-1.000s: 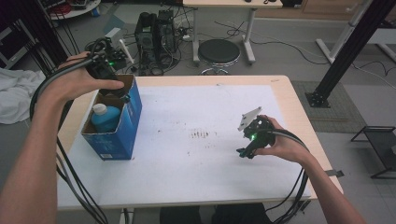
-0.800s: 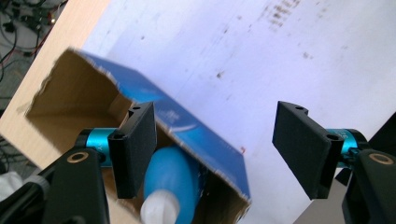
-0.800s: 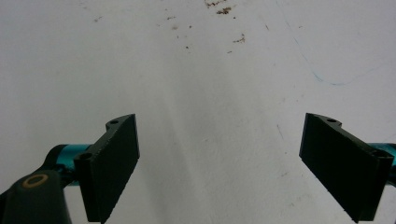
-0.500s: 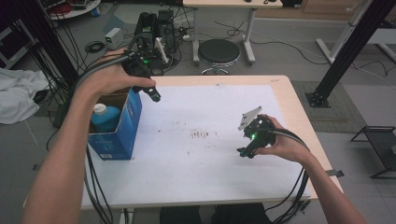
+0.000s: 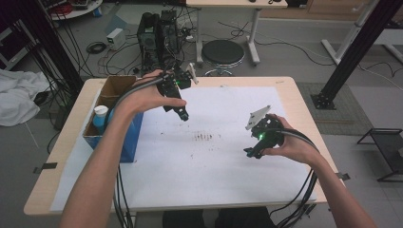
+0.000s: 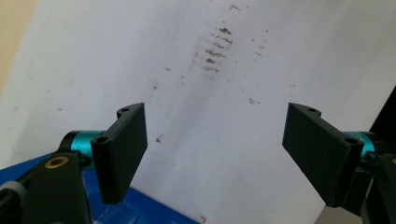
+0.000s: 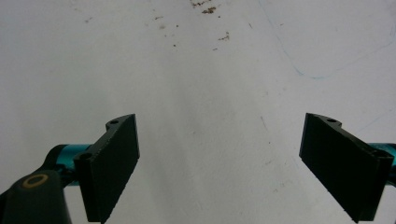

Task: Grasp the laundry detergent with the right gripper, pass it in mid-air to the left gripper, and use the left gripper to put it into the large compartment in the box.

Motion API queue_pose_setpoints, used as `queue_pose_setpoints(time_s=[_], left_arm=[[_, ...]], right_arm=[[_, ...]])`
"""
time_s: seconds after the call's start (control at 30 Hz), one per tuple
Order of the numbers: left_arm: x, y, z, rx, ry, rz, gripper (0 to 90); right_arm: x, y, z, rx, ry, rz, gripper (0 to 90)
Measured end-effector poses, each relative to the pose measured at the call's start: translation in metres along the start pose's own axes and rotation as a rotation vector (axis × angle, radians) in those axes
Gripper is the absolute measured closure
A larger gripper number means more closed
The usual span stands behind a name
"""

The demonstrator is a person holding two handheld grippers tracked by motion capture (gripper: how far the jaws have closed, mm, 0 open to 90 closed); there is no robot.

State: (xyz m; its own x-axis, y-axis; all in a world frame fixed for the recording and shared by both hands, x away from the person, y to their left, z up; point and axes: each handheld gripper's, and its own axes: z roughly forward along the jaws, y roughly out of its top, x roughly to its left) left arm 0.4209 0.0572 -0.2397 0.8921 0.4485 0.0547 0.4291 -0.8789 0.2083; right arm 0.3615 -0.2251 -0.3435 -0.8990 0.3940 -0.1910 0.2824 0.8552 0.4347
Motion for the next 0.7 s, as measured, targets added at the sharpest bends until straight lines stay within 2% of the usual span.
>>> queue_pose_setpoints(time_s=[0.1, 0.13, 0.33, 0.4, 0.43, 0.5, 0.53, 0.57, 0.67, 0.7], left_arm=[[-0.003, 0.0, 0.013, -0.001, -0.015, -0.013, 22.3], [-0.003, 0.0, 0.015, 0.011, -0.022, -0.002, 22.3], [-0.011, -0.001, 0.031, -0.005, -0.049, -0.009, 22.3], [-0.013, -0.001, 0.034, 0.008, -0.053, -0.001, 22.3], [-0.014, -0.001, 0.035, 0.013, -0.047, 0.003, 22.3], [-0.016, -0.001, 0.039, 0.013, -0.024, 0.006, 22.3], [-0.018, -0.001, 0.042, 0.005, -0.016, -0.005, 22.3], [-0.018, -0.001, 0.043, 0.023, -0.015, 0.012, 22.3], [-0.022, -0.002, 0.048, 0.004, -0.027, -0.013, 22.3], [-0.021, -0.002, 0.048, 0.028, -0.025, 0.013, 22.3]], right_arm=[[0.0, -0.001, 0.0, 0.01, 0.0, 0.005, 11.4], [-0.001, -0.001, 0.0, 0.005, -0.003, 0.002, 11.4], [-0.002, -0.003, -0.005, 0.007, -0.017, 0.015, 11.4], [-0.003, -0.003, -0.006, 0.006, -0.016, 0.014, 11.4], [-0.004, -0.003, -0.007, 0.009, -0.016, 0.02, 11.4], [-0.006, -0.003, -0.007, 0.003, -0.024, -0.002, 11.4], [-0.007, -0.004, -0.007, 0.009, -0.025, 0.002, 11.4], [-0.007, -0.003, -0.008, 0.007, -0.024, 0.004, 11.4], [-0.01, -0.004, -0.009, 0.008, -0.031, 0.012, 11.4], [-0.011, -0.004, -0.009, 0.011, -0.031, 0.008, 11.4]])
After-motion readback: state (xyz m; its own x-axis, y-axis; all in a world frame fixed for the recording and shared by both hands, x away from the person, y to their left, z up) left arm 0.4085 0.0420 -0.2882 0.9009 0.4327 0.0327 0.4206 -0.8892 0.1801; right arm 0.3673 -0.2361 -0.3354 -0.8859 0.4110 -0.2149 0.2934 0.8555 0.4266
